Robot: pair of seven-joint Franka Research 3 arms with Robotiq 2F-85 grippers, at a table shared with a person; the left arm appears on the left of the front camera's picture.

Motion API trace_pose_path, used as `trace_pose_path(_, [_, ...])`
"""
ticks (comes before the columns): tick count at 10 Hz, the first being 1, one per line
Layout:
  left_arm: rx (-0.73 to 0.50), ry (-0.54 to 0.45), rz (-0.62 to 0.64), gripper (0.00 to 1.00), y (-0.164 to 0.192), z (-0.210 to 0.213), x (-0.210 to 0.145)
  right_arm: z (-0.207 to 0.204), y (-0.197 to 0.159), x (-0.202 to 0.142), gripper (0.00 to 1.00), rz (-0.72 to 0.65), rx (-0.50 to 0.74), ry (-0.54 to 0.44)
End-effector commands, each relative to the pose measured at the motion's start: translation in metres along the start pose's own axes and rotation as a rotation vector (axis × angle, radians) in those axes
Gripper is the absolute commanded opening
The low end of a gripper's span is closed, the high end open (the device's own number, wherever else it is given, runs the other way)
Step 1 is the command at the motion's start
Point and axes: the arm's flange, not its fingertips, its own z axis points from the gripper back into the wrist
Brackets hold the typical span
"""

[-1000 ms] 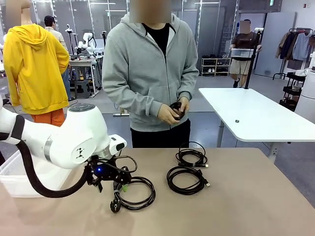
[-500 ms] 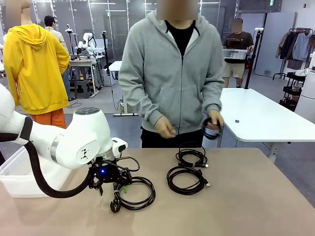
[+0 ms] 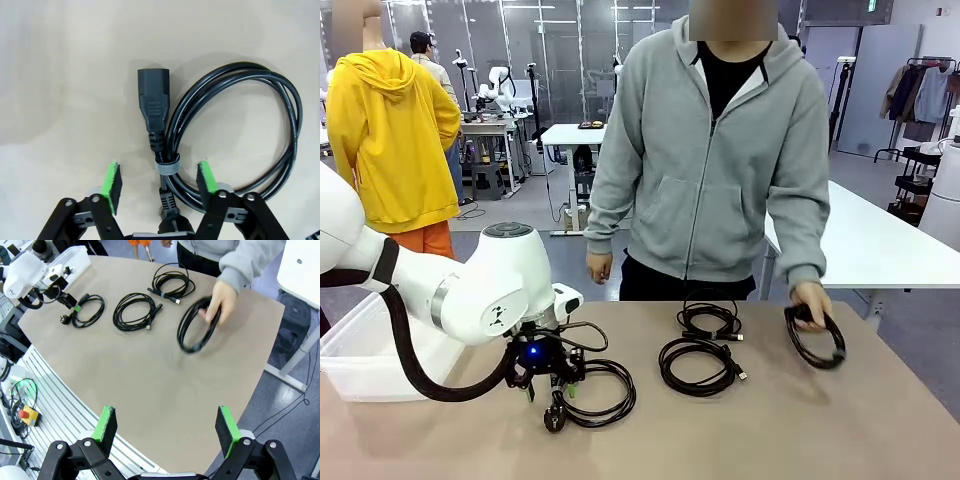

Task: Organize and store the cables.
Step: Place the Power Cable into the Organizing box.

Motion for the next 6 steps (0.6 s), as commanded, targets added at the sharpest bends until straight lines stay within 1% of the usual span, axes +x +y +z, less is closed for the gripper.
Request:
trace_pose_path(1, [0.045, 0.009, 0.015, 0.00, -0.0136, -0.0028, 0.0049, 0.0000, -0.0007, -0.0004, 1.00, 0.017, 0.007, -0.005])
trace_pose_path(3, [0.035, 0.002, 0.019, 0.00, -0.0103, -0.0010, 0.0047, 0.0000, -0.0007, -0.0004, 1.00, 0.017, 0.007, -0.005])
trace_pose_path(4, [0.031, 0.004, 0.024, 0.03, -0.0083, -0.0013, 0.0042, 0.0000, -0.0007, -0.0004, 1.00, 0.017, 0.007, -0.005])
trace_pose_path(5, [0.032, 0.006, 0.026, 0.00, -0.0070, -0.0014, 0.0036, 0.0000, -0.0007, -0.0004, 1.00, 0.017, 0.007, -0.005])
trace_pose_path(6, [0.031, 0.010, 0.029, 0.00, -0.0058, -0.0012, 0.0036, 0.0000, -0.0007, -0.0004, 1.00, 0.017, 0.007, -0.005])
